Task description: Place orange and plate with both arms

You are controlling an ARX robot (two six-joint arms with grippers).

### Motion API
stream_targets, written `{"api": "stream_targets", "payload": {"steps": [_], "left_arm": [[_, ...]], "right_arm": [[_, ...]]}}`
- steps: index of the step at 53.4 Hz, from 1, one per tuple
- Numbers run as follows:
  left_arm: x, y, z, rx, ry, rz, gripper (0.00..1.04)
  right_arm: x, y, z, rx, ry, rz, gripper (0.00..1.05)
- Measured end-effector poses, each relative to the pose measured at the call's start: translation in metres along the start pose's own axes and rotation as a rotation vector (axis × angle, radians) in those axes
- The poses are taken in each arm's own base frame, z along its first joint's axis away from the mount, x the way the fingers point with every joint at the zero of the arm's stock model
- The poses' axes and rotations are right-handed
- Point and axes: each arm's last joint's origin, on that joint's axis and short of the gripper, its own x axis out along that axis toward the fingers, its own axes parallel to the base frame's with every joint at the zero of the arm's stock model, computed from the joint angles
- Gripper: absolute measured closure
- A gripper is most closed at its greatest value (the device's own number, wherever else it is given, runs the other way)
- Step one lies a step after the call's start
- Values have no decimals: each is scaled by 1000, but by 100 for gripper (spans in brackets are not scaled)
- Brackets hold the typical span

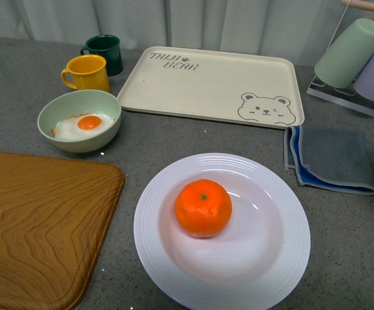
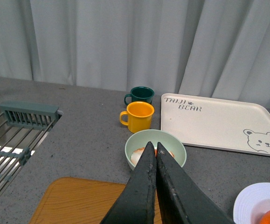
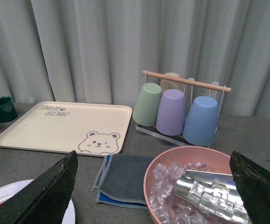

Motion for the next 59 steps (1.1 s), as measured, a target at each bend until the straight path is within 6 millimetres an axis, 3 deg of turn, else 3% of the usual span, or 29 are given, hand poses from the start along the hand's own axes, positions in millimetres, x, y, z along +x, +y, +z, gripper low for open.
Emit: {"api": "stream_targets", "payload": {"steps": [59], "left_arm": [[-34, 0, -1, 1, -2, -2, 101]], "right_arm": [[0, 0, 0, 0, 0, 0, 9]]}}
